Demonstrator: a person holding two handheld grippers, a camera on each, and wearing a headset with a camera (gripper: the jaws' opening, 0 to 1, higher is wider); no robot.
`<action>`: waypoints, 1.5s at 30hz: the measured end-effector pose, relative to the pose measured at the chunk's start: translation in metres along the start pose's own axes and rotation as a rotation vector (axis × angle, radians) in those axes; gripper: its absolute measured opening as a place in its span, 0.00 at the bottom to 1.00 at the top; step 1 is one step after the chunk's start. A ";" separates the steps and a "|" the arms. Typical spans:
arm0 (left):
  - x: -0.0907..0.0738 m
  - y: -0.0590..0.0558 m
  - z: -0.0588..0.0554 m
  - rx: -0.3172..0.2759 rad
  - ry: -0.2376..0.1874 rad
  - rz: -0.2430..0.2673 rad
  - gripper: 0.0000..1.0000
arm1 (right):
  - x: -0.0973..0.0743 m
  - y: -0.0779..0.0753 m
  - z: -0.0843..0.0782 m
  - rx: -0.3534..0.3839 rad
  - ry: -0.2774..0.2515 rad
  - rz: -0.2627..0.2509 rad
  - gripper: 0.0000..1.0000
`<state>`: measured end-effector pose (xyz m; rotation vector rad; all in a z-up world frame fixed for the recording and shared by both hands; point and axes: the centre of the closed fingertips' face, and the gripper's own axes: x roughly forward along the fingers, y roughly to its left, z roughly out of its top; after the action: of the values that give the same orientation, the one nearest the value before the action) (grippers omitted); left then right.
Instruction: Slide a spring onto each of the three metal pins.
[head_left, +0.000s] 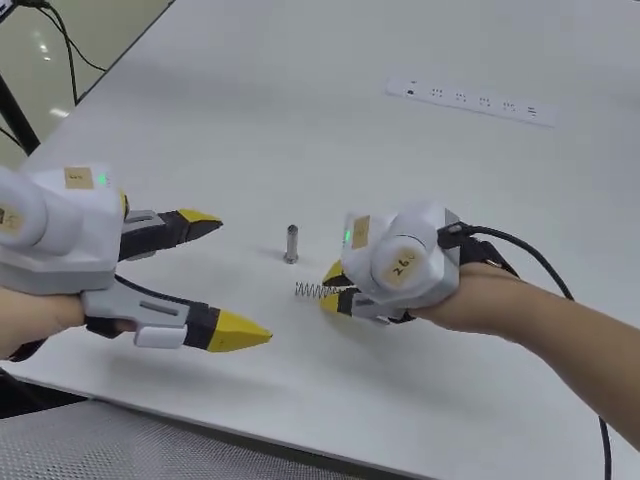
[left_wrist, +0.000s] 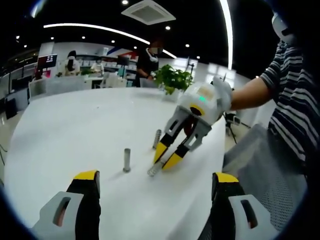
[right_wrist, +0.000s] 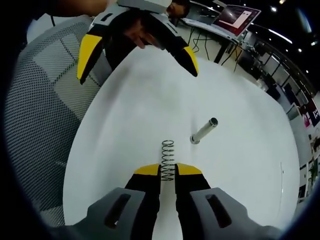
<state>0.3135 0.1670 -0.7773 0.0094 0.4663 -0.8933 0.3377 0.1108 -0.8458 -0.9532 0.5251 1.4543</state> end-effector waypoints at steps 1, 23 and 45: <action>0.000 0.000 0.000 0.001 0.000 -0.002 0.90 | -0.003 0.000 0.000 0.003 -0.003 0.001 0.07; 0.026 -0.037 -0.004 0.026 0.063 -0.177 0.76 | -0.056 0.001 -0.011 0.077 -0.034 -0.028 0.07; 0.057 -0.043 0.028 0.119 0.049 -0.276 0.48 | -0.076 0.015 0.001 0.055 -0.075 -0.040 0.07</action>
<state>0.3224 0.0913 -0.7669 0.0774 0.4660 -1.1933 0.3154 0.0649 -0.7875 -0.8581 0.4861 1.4265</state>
